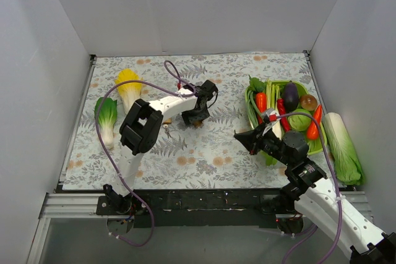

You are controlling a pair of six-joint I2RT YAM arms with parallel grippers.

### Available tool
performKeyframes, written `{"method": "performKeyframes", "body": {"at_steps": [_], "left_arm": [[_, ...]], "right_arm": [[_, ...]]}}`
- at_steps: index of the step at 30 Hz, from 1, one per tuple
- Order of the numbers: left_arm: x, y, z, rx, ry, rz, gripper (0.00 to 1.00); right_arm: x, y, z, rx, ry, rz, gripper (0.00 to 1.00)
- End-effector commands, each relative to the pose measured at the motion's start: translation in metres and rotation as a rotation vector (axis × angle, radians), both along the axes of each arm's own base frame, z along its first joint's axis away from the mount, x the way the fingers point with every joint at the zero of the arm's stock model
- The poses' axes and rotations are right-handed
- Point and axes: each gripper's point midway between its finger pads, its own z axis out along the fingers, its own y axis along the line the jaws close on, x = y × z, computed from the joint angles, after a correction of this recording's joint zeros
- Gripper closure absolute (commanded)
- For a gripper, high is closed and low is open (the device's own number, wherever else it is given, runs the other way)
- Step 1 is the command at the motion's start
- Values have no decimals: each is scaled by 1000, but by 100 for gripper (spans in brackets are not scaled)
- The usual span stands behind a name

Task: Unlock with the key
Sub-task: Pick up the lock from the center of the board.

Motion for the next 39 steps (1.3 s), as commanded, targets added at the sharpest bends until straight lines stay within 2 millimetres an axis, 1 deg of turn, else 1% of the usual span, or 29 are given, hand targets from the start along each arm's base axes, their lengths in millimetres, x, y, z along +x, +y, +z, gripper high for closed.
{"method": "performKeyframes", "body": {"at_steps": [1,5,13,21,22,23,25,26,27,28,31,32,34,35,36,38,39], "left_arm": [[-19,9,-29,71,87,-17,43],[-26,6,-40,95,123,-49,44],[-40,11,-48,149,179,-105,47],[-53,-1,-57,126,221,-136,50],[-55,-2,-59,123,226,-139,52],[-56,-2,-60,121,231,-141,56],[-59,-4,-63,118,238,-148,67],[-59,-5,-62,112,234,-147,81],[-59,-5,-61,110,230,-141,85],[-59,-7,-60,102,219,-128,88],[-56,-21,-43,-6,155,-114,94],[-54,-26,-33,-59,117,-101,100],[-53,-32,-19,-123,81,-88,100],[-51,-40,-13,-173,60,-79,100],[-55,-39,-2,-204,45,-78,100],[-53,-46,13,-264,1,-79,100],[-58,-44,22,-290,-17,-77,100]], "right_arm": [[0,3,9,27,-41,16,99],[-1,5,8,32,-34,27,99],[-3,6,6,46,-19,36,99],[-6,8,4,53,-5,53,99],[-7,8,3,51,-2,53,99],[-7,8,3,51,-2,53,99],[-7,7,2,50,-2,50,99],[-7,7,2,51,-1,48,99],[-7,7,1,49,-1,45,99],[-7,6,0,48,2,45,99],[-8,7,-3,41,14,51,99],[-8,7,-4,39,19,49,99],[-10,10,-9,35,43,69,99],[-10,10,-10,36,52,71,99],[-13,13,-11,45,70,89,99],[-15,16,-16,49,95,107,99],[-16,18,-18,56,104,118,99]]}}
